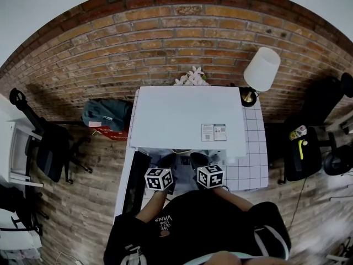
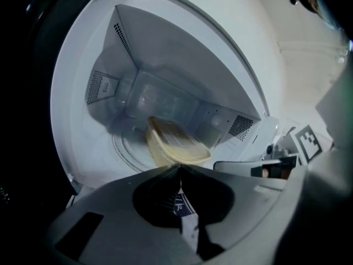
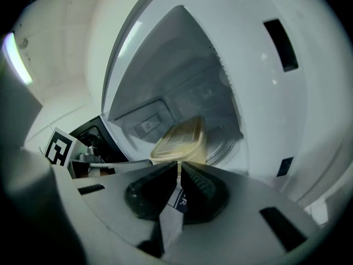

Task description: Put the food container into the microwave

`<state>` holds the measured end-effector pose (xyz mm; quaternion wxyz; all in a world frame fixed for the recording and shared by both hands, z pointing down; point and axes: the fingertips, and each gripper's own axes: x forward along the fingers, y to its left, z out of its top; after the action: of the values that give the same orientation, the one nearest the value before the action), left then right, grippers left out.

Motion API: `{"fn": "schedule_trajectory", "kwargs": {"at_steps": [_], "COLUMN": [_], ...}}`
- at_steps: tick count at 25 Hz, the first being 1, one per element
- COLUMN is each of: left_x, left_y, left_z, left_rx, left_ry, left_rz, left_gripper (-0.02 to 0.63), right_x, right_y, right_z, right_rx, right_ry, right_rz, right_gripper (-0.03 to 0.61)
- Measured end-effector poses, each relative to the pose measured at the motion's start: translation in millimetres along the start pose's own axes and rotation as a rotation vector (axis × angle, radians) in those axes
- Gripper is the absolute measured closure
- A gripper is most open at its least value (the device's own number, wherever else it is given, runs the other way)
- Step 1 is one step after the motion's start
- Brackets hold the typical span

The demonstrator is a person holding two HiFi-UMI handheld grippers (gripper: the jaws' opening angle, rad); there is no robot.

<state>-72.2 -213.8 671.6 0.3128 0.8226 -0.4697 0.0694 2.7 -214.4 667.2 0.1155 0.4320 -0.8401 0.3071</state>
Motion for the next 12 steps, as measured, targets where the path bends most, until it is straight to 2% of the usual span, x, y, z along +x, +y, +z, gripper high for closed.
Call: {"fn": "schedule_trajectory", "kwargs": {"at_steps": [12], "left_x": [-15.1], "left_y": [-8.1], "left_z": [0.3], "left_rx": [0.009], "left_ry": [-0.047], "left_rz": [-0.009], "left_gripper": [0.601], "right_x": [-12.2], "right_y": [7.3], "right_z": [2.7], "right_rx": [-0.003], "right_ry": [-0.036], "right_rz": [0.006], "right_gripper": [0.558]}}
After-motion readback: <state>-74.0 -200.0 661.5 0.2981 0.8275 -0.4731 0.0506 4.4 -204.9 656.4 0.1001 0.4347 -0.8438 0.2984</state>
